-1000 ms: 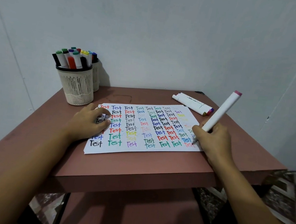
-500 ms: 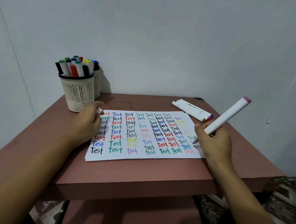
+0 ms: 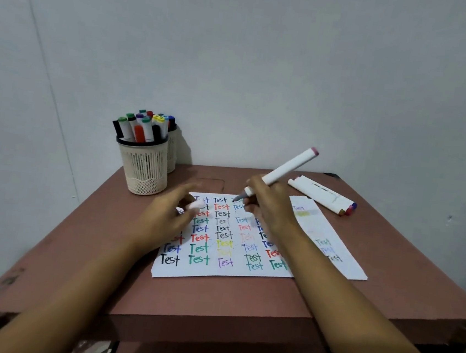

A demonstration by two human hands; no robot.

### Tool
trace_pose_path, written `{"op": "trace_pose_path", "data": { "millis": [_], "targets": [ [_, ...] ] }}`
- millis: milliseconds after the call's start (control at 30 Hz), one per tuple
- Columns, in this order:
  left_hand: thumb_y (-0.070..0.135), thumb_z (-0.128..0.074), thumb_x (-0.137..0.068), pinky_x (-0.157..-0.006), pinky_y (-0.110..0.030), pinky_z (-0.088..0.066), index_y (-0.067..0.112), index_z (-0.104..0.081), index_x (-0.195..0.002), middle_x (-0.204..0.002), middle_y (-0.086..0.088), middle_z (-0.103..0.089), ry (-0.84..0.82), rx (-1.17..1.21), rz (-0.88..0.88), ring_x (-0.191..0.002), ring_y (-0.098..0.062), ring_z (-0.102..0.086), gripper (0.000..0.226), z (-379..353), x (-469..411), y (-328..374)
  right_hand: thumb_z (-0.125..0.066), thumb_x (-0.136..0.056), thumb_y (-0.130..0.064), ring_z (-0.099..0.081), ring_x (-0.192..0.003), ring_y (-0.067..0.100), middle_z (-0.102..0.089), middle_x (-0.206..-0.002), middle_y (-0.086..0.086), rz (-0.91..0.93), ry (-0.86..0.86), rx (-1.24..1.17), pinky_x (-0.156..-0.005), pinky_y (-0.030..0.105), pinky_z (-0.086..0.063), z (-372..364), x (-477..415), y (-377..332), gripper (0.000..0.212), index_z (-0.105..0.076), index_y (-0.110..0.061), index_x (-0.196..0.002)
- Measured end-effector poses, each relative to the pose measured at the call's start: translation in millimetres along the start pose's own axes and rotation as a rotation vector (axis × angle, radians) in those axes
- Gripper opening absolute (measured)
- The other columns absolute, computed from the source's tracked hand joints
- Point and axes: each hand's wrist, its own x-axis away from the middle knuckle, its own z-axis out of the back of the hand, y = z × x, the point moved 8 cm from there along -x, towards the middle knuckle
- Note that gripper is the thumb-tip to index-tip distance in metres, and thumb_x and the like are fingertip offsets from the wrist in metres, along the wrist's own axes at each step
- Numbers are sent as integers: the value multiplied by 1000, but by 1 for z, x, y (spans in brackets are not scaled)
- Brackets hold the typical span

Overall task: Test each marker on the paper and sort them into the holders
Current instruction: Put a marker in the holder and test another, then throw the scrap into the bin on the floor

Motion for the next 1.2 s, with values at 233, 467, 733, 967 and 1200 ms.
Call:
{"op": "trace_pose_path", "data": {
  "millis": [233, 467, 733, 967, 1200],
  "targets": [
    [20, -59, -90, -71, -8, -43, 18, -63, -109, -90, 17, -60, 18, 19, 4, -87, 5, -57, 20, 1, -4, -1, -50, -90, 2, -56, -63, 14, -60, -74, 16, 39, -183, -44, -58, 20, -49, -32, -7, 15, 22, -56, -6, -70],
    [51, -47, -82, -75, -32, -51, 26, -62, -110, -91, 9, -66, 35, 71, -11, -80, -6, -62, 40, -1, -4, -1, -57, -90, -3, -56, -63, 12, -61, -68, 4, -9, -268, -17, -54, 19, -47, -44, -9, 27, 22, -60, -13, -72],
    [46, -48, -83, -62, -18, -43, 19, -64, -103, -75, 28, -61, 48, 98, -37, -66, 4, -57, 37, -2, 0, 5, -60, -90, -8, -47, -50, 6, -50, -59, 2, -120, -329, -98, -47, 15, -40, -45, -6, 37, 7, -62, -8, -84],
    [33, -55, -85, -61, -21, -41, 17, -65, -98, -71, 9, -63, 59, 117, -9, -65, -6, -56, 22, -4, -1, 6, -59, -91, -7, -48, -49, 7, -51, -59, 3, -141, -315, -144, -46, 15, -40, -46, -6, 43, 6, -61, -6, -86],
    [7, -62, -85, -58, -17, -44, 6, -66, -91, -64, 5, -59, 152, 759, 343, -57, -3, -52, 7, 4, -1, -17, -60, -90, -14, -54, -50, 10, -56, -61, 4, -261, -236, -333, -47, 18, -47, -43, -6, 45, 9, -62, -7, -87]
  ]
}}
